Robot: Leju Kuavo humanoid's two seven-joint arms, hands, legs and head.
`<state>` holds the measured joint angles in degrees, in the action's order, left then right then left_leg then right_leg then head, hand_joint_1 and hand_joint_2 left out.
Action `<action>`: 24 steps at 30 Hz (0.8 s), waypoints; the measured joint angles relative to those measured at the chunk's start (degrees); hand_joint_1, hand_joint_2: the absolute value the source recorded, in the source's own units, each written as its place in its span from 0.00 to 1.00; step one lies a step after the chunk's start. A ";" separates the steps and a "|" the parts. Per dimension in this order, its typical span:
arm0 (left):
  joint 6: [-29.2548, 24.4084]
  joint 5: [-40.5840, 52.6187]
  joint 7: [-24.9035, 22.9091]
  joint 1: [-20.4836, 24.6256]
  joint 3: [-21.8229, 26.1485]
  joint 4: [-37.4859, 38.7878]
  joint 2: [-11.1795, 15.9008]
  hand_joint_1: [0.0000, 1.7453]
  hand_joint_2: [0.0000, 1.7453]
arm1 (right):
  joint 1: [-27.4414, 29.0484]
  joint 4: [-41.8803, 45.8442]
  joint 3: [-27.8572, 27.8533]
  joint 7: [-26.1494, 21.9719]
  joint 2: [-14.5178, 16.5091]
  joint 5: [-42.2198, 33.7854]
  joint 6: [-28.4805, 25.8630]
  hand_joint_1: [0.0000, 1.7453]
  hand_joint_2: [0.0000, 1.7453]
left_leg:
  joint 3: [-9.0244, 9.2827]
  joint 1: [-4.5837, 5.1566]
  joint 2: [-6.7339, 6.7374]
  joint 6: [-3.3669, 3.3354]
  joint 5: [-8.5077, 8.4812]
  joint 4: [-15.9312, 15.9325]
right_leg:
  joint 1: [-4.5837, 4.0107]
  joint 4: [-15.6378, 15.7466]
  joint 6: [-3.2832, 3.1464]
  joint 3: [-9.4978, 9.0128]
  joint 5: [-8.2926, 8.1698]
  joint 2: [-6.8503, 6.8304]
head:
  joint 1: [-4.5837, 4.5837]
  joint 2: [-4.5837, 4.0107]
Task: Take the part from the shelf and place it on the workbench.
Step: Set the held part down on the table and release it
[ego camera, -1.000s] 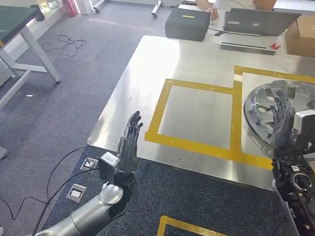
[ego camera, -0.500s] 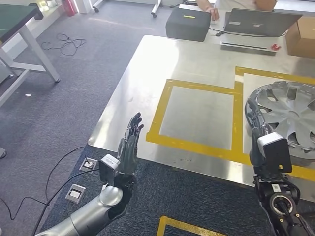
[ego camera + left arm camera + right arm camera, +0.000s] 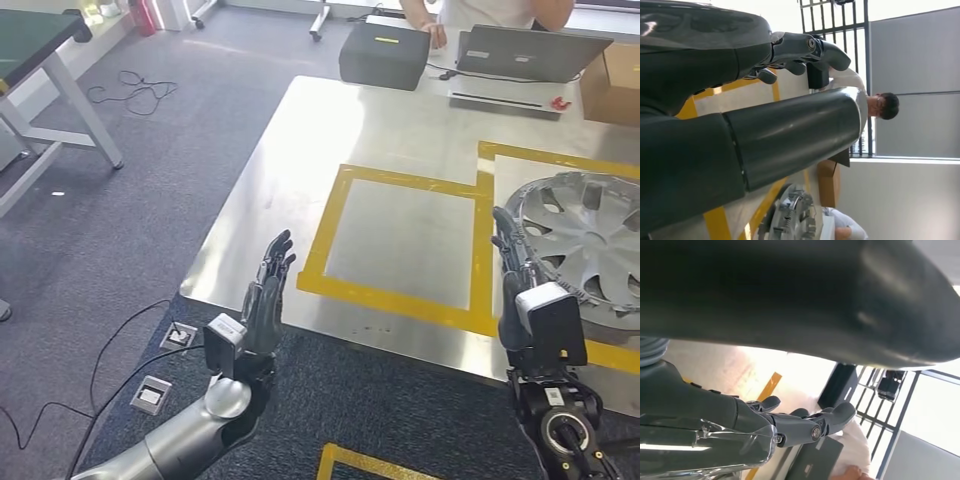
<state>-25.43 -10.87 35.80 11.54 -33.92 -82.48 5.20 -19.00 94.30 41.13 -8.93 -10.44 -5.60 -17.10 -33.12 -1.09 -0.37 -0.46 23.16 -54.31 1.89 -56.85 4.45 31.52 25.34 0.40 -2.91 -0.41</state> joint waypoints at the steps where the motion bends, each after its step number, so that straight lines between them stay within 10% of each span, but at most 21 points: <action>1: 0.03 0.00 0.00 0.04 0.00 0.01 0.00 0.00 0.00 | 0.03 0.10 0.03 0.01 0.01 0.00 0.03 0.00 0.00 | -0.16 0.13 -0.07 0.43 -0.08 -0.23 | -0.11 1.34 -0.20 -0.80 -0.02 0.11 | -0.04 -0.01; 5: -0.20 -0.03 -0.01 0.08 0.00 0.02 0.11 0.00 0.00 | 0.11 0.20 0.02 0.02 0.01 0.00 0.46 0.00 0.00 | -0.90 0.07 -0.04 1.66 0.67 -1.39 | -0.24 1.72 -1.98 -0.50 -0.37 0.18 | -0.43 0.01; 10: -0.32 -0.15 0.01 -0.01 0.00 0.03 0.24 0.00 0.00 | 0.12 0.09 0.04 -0.20 0.02 0.00 0.62 0.00 0.00 | -7.02 0.09 0.10 1.95 9.97 -17.34 | -0.78 1.94 -4.03 1.68 -1.97 -0.12 | -1.53 0.01; 12: -0.32 -0.15 0.02 -0.04 0.00 0.04 0.28 0.00 0.00 | 0.12 0.00 0.05 -0.28 0.01 -0.01 0.58 0.00 0.00 | -4.96 0.34 0.10 1.29 8.35 -15.28 | -1.21 1.93 -4.17 2.48 -2.62 -0.12 | -1.79 0.00; 16: -0.26 -0.15 0.07 0.29 0.01 0.02 0.29 0.00 0.00 | 0.10 -0.03 0.01 -0.44 0.02 -0.02 0.38 0.00 0.00 | 3.88 1.56 0.24 -0.59 3.89 -0.82 | -1.58 2.08 -3.73 3.28 -3.87 -0.11 | -1.96 0.00; 19: -0.14 -0.15 0.19 0.40 0.01 0.02 0.28 0.00 0.00 | 0.14 -0.03 -0.01 -0.46 0.02 -0.02 0.22 0.00 0.00 | 3.93 1.72 0.45 -0.91 2.78 0.71 | -1.32 2.37 -2.77 3.54 -4.71 -0.18 | -2.16 0.00; 24: 0.09 -0.17 0.31 0.43 0.00 0.09 0.14 0.00 0.00 | 0.27 -0.13 -0.03 -0.44 0.01 -0.03 -0.01 0.00 0.00 | 2.06 1.14 0.91 -1.97 0.27 1.69 | -1.16 -10.46 -1.45 7.72 5.40 -0.15 | -0.88 -0.01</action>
<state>-25.34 -11.04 36.11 11.97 -33.92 -82.39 5.34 -18.74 94.17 41.10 -9.37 -10.43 -5.62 -17.11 -31.06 0.04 0.55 -2.42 23.42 -52.62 0.73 -67.31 3.00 39.23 30.74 0.25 -3.79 -0.42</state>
